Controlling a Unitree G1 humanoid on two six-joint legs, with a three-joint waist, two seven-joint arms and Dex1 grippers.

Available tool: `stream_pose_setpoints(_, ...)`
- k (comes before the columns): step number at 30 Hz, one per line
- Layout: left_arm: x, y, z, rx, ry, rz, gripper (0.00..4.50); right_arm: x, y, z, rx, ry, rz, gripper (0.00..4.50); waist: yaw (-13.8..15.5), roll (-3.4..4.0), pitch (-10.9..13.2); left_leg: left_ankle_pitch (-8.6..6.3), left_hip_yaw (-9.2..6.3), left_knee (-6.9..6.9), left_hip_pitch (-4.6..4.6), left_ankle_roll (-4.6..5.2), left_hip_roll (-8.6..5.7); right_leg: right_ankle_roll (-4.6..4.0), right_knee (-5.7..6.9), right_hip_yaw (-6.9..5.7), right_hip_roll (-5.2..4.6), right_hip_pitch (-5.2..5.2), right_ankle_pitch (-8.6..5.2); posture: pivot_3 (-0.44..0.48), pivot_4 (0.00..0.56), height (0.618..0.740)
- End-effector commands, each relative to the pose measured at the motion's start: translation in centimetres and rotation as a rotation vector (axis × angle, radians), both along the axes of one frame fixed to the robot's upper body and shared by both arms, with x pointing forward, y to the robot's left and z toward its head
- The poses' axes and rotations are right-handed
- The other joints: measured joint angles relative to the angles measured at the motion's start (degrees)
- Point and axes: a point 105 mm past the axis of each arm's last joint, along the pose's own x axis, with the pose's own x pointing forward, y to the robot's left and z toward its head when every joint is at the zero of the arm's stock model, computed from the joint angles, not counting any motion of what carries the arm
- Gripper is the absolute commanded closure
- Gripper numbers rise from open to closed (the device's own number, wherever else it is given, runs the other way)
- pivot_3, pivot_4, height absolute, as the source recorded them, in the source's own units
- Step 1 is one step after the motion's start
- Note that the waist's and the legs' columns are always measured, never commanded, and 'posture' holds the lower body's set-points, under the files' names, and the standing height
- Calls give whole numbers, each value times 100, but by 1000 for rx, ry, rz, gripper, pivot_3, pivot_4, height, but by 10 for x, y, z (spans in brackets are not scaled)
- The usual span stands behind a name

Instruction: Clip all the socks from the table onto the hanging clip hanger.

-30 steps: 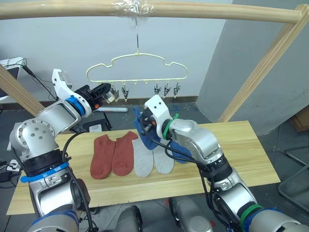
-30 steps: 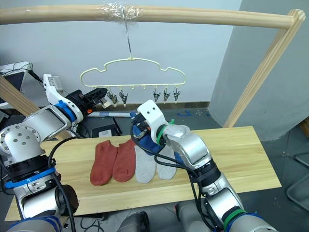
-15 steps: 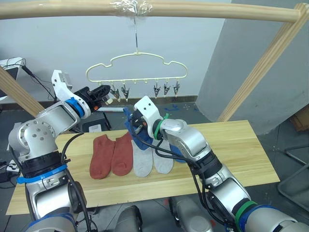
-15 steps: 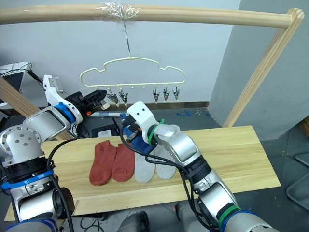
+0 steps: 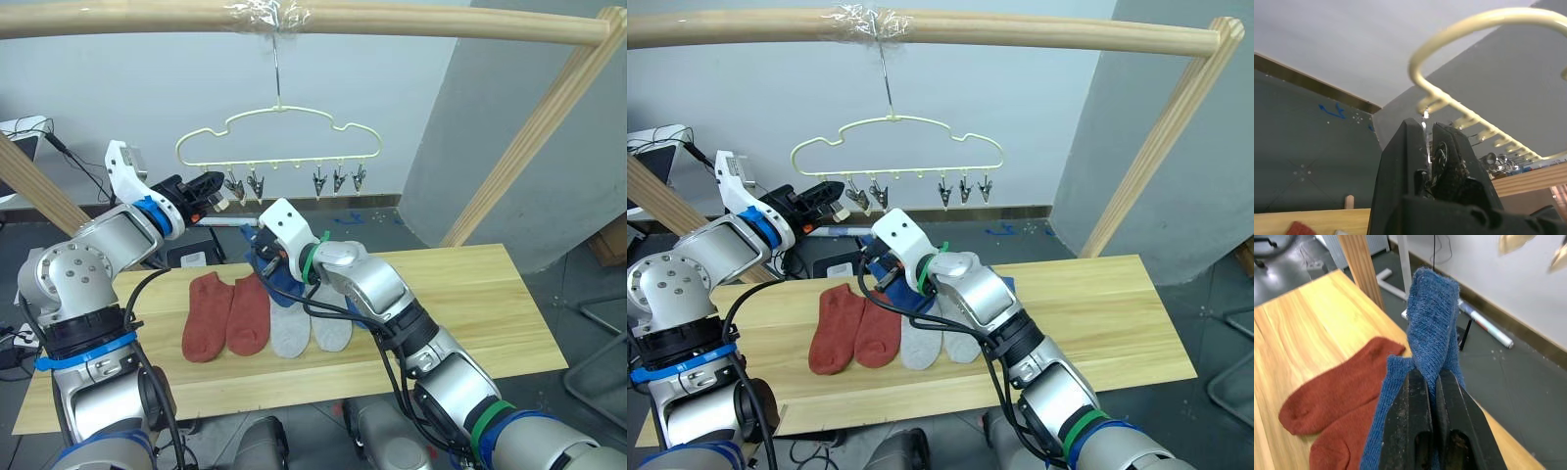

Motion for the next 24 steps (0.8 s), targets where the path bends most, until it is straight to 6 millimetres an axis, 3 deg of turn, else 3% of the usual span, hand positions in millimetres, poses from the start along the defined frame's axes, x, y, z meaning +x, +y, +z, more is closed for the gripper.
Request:
stream_pose_setpoints(1, -3, 1, 16, -28, -49, -7, 4264, -11, 29, 27, 60, -62, 66, 4461, 8, 0, 0, 0, 0, 0, 0, 0, 0, 0, 0, 0, 0, 0, 0, -224, 186, 740)
stream_pose_setpoints(8, 0, 4, 16, -135, -12, 1, 4264, -7, 43, 36, 72, -78, 74, 4461, 19, 0, 0, 0, -6, 6, -4, 0, 1, 0, 1, -5, 0, 0, 0, -222, 187, 740)
stream_pose_setpoints(24, 5, -4, -4, -196, 45, 36, 4264, -10, 57, 50, 90, -98, 89, 4461, 17, 1, 0, 0, -11, 28, -12, 1, 2, -1, 9, -5, -2, 0, 1, -234, 194, 740)
